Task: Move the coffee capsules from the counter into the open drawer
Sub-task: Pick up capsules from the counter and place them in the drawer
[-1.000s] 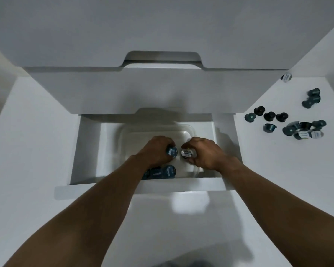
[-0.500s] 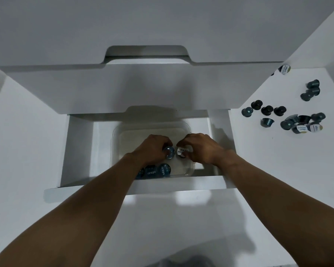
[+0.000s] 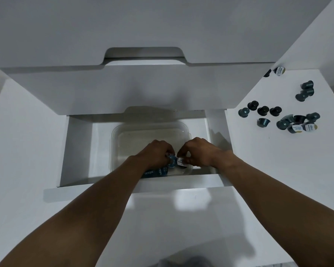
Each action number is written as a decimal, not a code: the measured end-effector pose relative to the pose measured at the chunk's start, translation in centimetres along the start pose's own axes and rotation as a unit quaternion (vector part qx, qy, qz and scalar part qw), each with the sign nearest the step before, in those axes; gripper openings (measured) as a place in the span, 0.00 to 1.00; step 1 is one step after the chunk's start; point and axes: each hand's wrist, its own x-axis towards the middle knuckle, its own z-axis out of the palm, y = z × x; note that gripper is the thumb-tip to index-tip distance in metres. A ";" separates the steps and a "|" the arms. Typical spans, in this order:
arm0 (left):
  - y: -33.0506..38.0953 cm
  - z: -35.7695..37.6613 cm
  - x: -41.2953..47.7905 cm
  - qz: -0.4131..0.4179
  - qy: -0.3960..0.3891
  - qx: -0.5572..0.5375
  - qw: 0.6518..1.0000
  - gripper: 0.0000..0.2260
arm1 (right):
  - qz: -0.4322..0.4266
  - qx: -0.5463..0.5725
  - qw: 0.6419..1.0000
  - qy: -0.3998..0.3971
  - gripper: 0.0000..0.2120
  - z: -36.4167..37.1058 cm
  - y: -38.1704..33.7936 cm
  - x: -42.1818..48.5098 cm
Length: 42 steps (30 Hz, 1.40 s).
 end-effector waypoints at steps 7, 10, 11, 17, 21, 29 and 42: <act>0.1 0.2 -0.3 0.001 -0.043 0.004 0.999 0.10 | -0.004 0.003 1.000 -0.015 0.11 -0.1 -0.6 -0.2; 0.3 0.2 -0.5 0.004 -0.045 0.010 0.999 0.10 | -0.008 0.000 1.000 -0.021 0.11 -0.3 -0.9 -0.4; 0.3 0.2 -0.6 0.004 -0.047 0.011 0.999 0.10 | -0.008 -0.002 1.000 -0.024 0.11 -0.4 -1.1 -0.5; 0.4 0.3 -0.8 -0.004 -0.053 0.010 0.999 0.09 | 0.001 -0.001 0.999 -0.041 0.11 -0.1 -1.4 -0.4; 0.2 0.2 -0.8 -0.009 -0.050 0.012 0.999 0.11 | 0.013 0.006 0.999 -0.033 0.13 0.1 -1.4 -0.4; 0.0 -2.2 -1.6 -0.042 0.059 0.031 0.997 0.13 | 0.038 0.050 0.994 0.091 0.14 -0.7 -1.6 -0.7; 4.8 -1.9 -10.0 -0.079 0.391 0.094 0.912 0.17 | 0.045 0.033 0.950 0.306 0.19 -1.6 -3.8 -5.9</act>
